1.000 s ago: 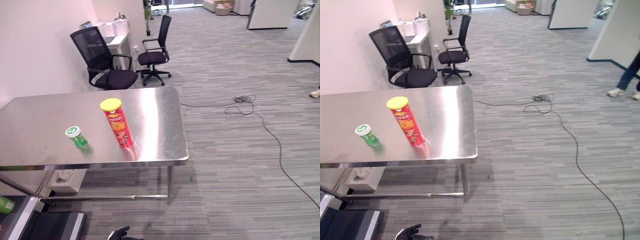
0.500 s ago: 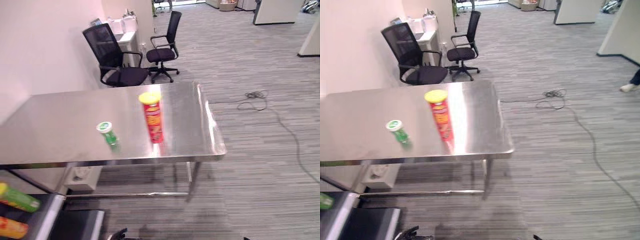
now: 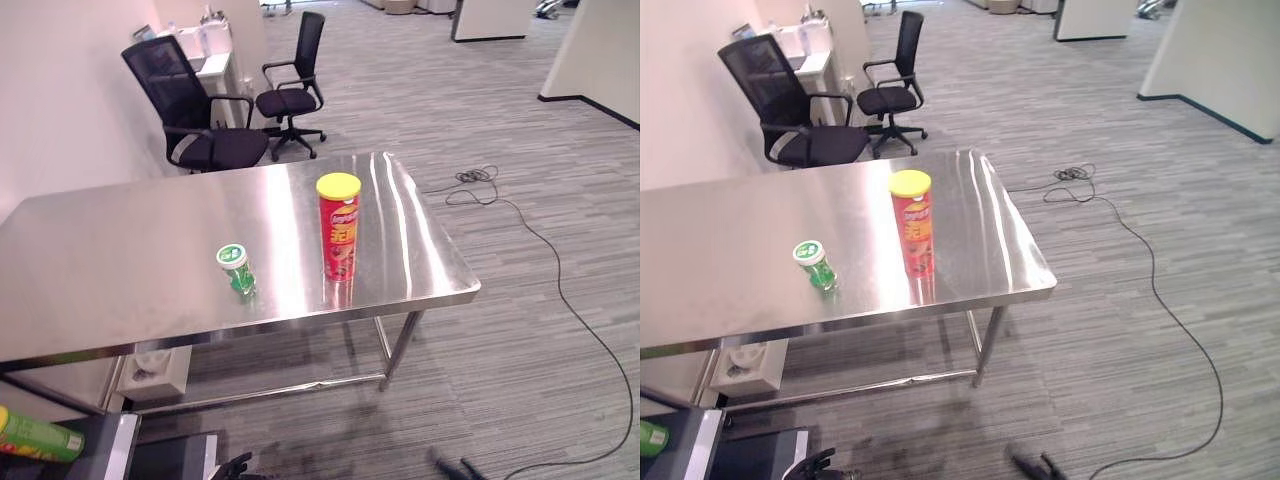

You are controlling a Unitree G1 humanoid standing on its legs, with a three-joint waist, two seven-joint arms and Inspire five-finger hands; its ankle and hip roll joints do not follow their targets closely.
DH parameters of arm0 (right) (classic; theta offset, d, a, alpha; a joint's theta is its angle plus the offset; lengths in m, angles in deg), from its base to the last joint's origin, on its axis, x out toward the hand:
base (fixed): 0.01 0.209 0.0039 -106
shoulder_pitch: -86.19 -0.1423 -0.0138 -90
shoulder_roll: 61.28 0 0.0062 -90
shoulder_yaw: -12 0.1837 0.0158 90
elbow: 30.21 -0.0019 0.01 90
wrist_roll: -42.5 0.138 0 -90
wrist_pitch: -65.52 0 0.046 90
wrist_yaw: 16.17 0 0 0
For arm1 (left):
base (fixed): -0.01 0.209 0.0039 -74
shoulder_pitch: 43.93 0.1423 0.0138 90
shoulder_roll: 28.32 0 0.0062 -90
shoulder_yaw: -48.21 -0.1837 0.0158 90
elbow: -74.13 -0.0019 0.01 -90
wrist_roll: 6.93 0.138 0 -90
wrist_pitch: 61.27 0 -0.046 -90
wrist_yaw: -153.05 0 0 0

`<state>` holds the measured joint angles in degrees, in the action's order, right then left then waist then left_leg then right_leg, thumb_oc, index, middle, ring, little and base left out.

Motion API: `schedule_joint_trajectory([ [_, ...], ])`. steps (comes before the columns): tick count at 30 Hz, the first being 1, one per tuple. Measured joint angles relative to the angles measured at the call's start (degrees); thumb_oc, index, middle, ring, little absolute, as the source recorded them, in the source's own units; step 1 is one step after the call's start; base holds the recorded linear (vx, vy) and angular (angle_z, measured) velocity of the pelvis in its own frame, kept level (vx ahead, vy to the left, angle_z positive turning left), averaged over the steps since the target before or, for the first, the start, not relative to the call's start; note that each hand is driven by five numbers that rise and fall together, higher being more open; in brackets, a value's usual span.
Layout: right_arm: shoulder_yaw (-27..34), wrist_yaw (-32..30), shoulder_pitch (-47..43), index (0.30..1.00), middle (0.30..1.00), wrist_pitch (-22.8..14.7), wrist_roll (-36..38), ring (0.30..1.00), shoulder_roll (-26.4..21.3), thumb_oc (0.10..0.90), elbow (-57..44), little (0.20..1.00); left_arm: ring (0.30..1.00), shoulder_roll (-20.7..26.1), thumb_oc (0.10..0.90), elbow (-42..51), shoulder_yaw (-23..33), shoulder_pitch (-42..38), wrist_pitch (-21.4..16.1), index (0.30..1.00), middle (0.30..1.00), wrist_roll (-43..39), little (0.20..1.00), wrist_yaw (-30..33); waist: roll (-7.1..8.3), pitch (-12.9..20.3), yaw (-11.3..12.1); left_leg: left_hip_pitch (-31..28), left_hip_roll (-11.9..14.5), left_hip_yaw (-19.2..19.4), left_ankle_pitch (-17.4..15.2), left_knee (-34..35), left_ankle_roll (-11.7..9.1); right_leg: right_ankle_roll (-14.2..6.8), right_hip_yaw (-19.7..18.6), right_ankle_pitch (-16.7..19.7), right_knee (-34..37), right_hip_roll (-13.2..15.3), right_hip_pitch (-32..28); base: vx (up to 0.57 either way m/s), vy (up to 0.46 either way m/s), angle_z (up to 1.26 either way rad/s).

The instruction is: Put the goods on the table back onto the shelves and tidy them up.

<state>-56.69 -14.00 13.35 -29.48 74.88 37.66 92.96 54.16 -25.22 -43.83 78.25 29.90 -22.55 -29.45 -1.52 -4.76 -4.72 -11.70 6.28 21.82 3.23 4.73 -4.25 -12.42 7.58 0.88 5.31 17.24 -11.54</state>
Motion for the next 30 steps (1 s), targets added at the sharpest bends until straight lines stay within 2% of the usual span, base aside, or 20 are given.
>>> schedule_joint_trajectory([
  [1, 0.7, -0.1, -0.4, 0.900, 0.900, -0.3, 0.1, 0.900, -1.4, 0.800, 0.6, 0.900, 0.900, 0.1, 0.800, 4.6, 0.1, 2.4, -4.0, 0.900, 0.900, -0.5, 0.900, -1.5, -0.24, 0.0, 0.5, 0.8, 0.1, -0.5, 0.0, -0.2, 0.0, -0.7, -0.4, -1.3, -0.3, -0.2, 0.2, -0.09, -0.020, 0.43],
  [2, 1.3, -1.3, -0.9, 0.900, 0.900, -0.9, 0.0, 0.900, -3.9, 0.800, 2.0, 0.900, 0.900, -2.1, 0.800, -3.0, 0.5, 0.3, -12.1, 0.900, 0.900, -0.6, 0.900, -3.7, -1.04, 1.0, 0.6, 2.3, 0.2, -1.5, -0.6, -0.8, 0.6, -0.8, -1.0, -2.9, -1.7, -0.6, 1.2, -0.04, -0.006, 0.60],
  [3, 1.9, -2.2, -0.6, 0.900, 0.900, -0.2, -0.6, 0.900, -6.0, 0.800, 1.9, 0.900, 0.900, -5.4, 0.800, -15.1, 2.7, -4.6, -13.1, 0.900, 0.900, -0.5, 0.900, -3.8, -3.42, 1.2, 0.8, 2.7, 0.5, -2.8, -1.8, -0.3, 0.9, -0.6, -1.7, -3.9, -3.3, -1.1, 2.6, -0.03, -0.005, 0.51],
  [4, 1.4, -2.2, -1.2, 0.900, 0.900, 0.4, -1.3, 0.900, -7.2, 0.800, 1.6, 0.900, 0.900, -7.6, 0.800, -25.7, 4.8, -6.8, -9.0, 0.900, 0.900, -0.3, 0.900, -1.3, -4.45, 1.2, 0.7, 3.1, 0.6, -3.1, -1.8, -0.7, 1.1, -0.5, -1.8, -4.3, -4.2, -1.2, 3.3, -0.02, -0.004, 0.11],
  [5, 0.2, -2.3, -1.2, 0.900, 0.900, 0.5, -2.6, 0.900, -6.8, 0.800, 0.6, 0.900, 0.900, -7.6, 0.800, -33.4, 5.5, -5.9, -4.3, 0.900, 0.900, -2.5, 0.900, -1.4, -4.60, 1.1, 0.3, 3.6, 1.3, -3.1, -1.7, -0.7, 1.0, -0.3, -2.4, -4.5, -4.7, -2.0, 3.9, 0.00, 0.000, 0.00],
  [8, -1.9, -2.2, 2.3, 0.900, 0.900, 0.7, -5.7, 0.900, -6.3, 0.800, -3.4, 0.900, 0.900, -6.8, 0.800, -32.0, 5.3, -5.9, -5.0, 0.900, 0.900, -2.6, 0.900, -2.0, -3.24, 0.5, 0.8, 4.8, 1.5, -3.4, 0.1, -0.5, -0.3, 0.4, -2.3, -4.0, -5.0, -2.1, 5.3, 0.01, -0.005, -0.05],
  [9, -2.1, -1.9, 2.9, 0.900, 0.900, 0.5, -7.1, 0.900, -5.0, 0.800, -4.4, 0.900, 0.900, -5.6, 0.800, -32.7, 5.1, -6.3, -5.0, 0.900, 0.900, -2.2, 0.900, -2.3, -2.06, 0.5, 0.1, 3.9, 1.4, -3.2, 0.1, -0.5, -0.3, 0.3, -3.1, -4.0, -4.7, -2.1, 5.1, 0.02, -0.009, -0.26],
  [11, -1.5, -1.9, 3.9, 0.900, 0.900, 0.6, -7.6, 0.900, -4.0, 0.800, -5.2, 0.900, 0.900, -4.5, 0.800, -34.0, 5.0, -6.6, -4.9, 0.900, 0.900, -2.2, 0.900, -3.4, -1.32, 1.0, -1.1, 3.8, 1.4, -3.2, 0.1, -0.5, -0.2, 0.3, -3.2, -4.1, -4.0, -2.1, 4.8, 0.02, -0.006, -0.15],
  [17, 3.5, -2.4, 8.5, 0.900, 0.900, 1.6, -11.4, 0.900, -4.0, 0.800, -9.0, 0.900, 0.900, -3.7, 0.800, -37.8, 6.0, -8.3, -4.9, 0.900, 0.900, -2.3, 0.900, -3.4, -1.20, 1.0, -2.2, 3.9, 1.5, -3.1, 0.1, -0.4, -0.2, 0.5, -3.2, -3.8, -3.3, -2.3, 4.6, 0.01, 0.000, -0.01],
  [21, 7.1, -2.7, 9.1, 0.900, 0.900, 2.3, -13.4, 0.900, -6.1, 0.800, -10.1, 0.900, 0.900, -3.5, 0.800, -43.7, 7.9, -11.4, -5.3, 0.900, 0.900, -2.3, 0.900, -3.1, -1.09, 1.0, -2.7, 3.8, 1.5, -2.9, 0.1, -0.4, -0.2, 0.5, -3.3, -3.8, -3.2, -2.3, 4.6, 0.00, 0.000, 0.00],
  [23, 9.6, -3.2, 10.3, 0.900, 0.900, 3.4, -13.6, 0.900, -5.9, 0.800, -20.7, 0.900, 0.900, -3.2, 0.800, -49.9, 9.7, -14.4, -5.6, 0.900, 0.900, -2.3, 0.900, -0.8, -1.08, 1.1, -4.0, 3.8, 1.6, -2.6, 0.1, -0.3, -0.2, 0.6, -3.6, -3.7, -3.2, -2.5, 4.8, 0.06, 0.019, -0.06],
  [26, 12.9, -3.1, 8.1, 0.900, 0.900, 3.5, -13.0, 0.900, -5.8, 0.800, -26.4, 0.900, 0.900, -1.8, 0.800, -61.9, 11.5, -20.6, -7.4, 0.900, 0.900, -1.0, 0.900, 0.0, -0.74, 1.5, -4.4, 3.6, 1.7, -2.3, 0.1, -0.1, -0.2, 0.6, -4.4, -3.5, -3.2, -2.6, 5.2, 0.04, 0.005, -0.11],
  [30, 15.4, -4.2, 5.5, 0.900, 0.900, 2.9, -12.8, 0.900, -6.0, 0.800, -30.1, 0.900, 0.900, -1.4, 0.800, -63.9, 11.5, -20.9, -8.4, 0.900, 0.900, 1.2, 0.900, 2.0, 0.30, 2.7, -5.3, 3.8, 1.7, -1.9, 0.0, 0.3, -0.2, 0.7, -4.8, -3.4, -3.2, -2.7, 6.0, 0.01, -0.001, -0.04],
])
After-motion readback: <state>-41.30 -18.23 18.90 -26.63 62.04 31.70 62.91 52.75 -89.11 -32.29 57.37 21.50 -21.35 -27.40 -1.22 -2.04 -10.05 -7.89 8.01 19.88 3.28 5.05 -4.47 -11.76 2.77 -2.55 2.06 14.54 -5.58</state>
